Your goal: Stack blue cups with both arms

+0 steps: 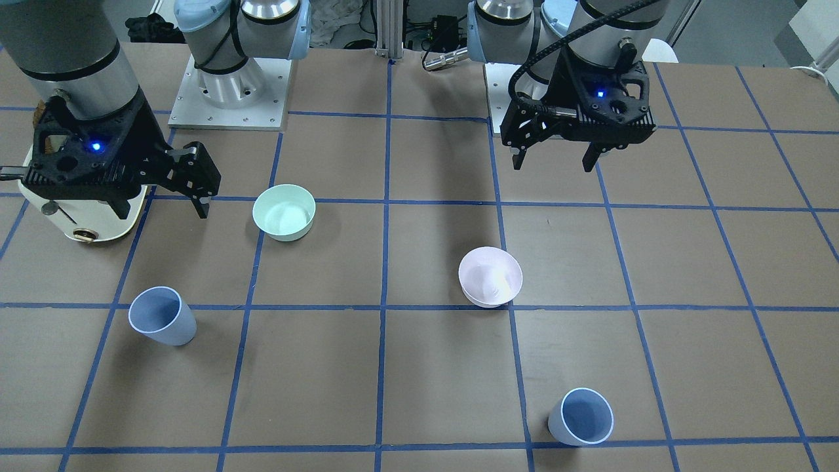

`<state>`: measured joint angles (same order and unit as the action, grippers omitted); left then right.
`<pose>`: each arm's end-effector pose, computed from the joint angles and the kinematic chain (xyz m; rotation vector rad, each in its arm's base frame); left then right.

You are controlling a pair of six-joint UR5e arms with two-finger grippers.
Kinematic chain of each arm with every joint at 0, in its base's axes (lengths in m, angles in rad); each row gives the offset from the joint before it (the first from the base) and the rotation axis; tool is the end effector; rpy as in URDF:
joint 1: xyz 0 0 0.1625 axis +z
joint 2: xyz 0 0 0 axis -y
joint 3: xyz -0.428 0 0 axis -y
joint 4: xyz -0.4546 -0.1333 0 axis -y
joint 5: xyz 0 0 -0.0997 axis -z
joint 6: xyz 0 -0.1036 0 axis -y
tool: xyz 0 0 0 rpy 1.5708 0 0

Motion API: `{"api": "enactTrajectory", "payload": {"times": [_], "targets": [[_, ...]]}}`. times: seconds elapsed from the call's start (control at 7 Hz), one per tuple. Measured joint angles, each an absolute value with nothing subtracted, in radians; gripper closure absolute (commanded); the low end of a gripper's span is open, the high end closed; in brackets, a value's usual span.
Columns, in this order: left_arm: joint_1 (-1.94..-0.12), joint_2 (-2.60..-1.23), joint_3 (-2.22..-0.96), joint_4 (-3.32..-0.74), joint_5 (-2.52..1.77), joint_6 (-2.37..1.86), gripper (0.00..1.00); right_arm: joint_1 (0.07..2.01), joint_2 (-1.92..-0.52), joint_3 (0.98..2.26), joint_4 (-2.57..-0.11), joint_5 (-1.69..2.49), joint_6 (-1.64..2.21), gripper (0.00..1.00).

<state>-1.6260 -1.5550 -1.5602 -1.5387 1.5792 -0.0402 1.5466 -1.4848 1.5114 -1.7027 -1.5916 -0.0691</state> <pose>-0.1628 -0.5451 0.5049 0.0231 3.1345 -0.0922 0.1166 -0.6042 0.4843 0.0682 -3.1110 0.1623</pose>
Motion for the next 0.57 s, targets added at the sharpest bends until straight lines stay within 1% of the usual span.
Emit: {"api": "enactTrajectory", "payload": {"times": [0.29, 0.57], "targets": [[-1.626, -1.556, -1.554, -1.541, 1.581, -0.043, 0.00, 1.546, -1.485, 1.513, -1.703, -1.593, -0.069, 0.00], [-1.624, -1.584, -1.511, -1.565, 1.583, -0.045, 0.00, 1.546, -1.485, 1.514, -1.703, -1.593, -0.069, 0.00]]}}
